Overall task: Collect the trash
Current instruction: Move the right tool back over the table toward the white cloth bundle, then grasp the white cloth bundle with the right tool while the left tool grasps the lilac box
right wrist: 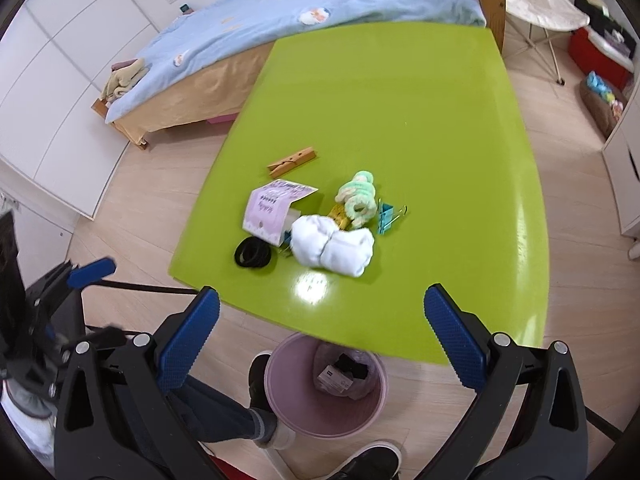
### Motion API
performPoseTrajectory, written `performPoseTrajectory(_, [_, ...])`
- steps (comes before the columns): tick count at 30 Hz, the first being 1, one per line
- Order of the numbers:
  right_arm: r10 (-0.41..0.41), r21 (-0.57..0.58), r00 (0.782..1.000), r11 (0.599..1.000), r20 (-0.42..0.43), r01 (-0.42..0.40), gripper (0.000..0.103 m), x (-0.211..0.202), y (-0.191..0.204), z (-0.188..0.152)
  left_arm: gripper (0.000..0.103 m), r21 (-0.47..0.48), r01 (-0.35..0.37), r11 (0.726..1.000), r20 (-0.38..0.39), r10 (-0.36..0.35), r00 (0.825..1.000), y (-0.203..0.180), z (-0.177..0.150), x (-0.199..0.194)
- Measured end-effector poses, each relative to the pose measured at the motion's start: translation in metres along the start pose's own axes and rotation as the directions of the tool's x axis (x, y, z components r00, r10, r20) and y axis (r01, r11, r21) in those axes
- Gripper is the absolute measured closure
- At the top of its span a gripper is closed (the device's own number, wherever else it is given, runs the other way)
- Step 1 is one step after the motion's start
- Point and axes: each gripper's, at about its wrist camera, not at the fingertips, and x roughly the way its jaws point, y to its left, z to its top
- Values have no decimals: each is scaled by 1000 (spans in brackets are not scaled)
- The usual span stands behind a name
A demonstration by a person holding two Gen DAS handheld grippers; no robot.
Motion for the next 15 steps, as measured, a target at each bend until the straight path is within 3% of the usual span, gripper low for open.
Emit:
performPoseTrajectory(8, [39, 57, 995, 998, -91, -34, 5, 43, -22, 22, 7, 0, -9, 1000, -4, 9, 1000, 2, 5, 4])
performPoseTrajectory(11, [67, 82, 991, 995, -119, -57, 25, 56, -27, 23, 7, -2, -13, 1000, -6, 13, 1000, 3, 6, 5])
performPoseTrajectory(15, [94, 104, 986, 991, -139, -80, 33, 67, -30, 22, 7, -6, -18, 1000, -11, 18, 1000, 6, 7, 7])
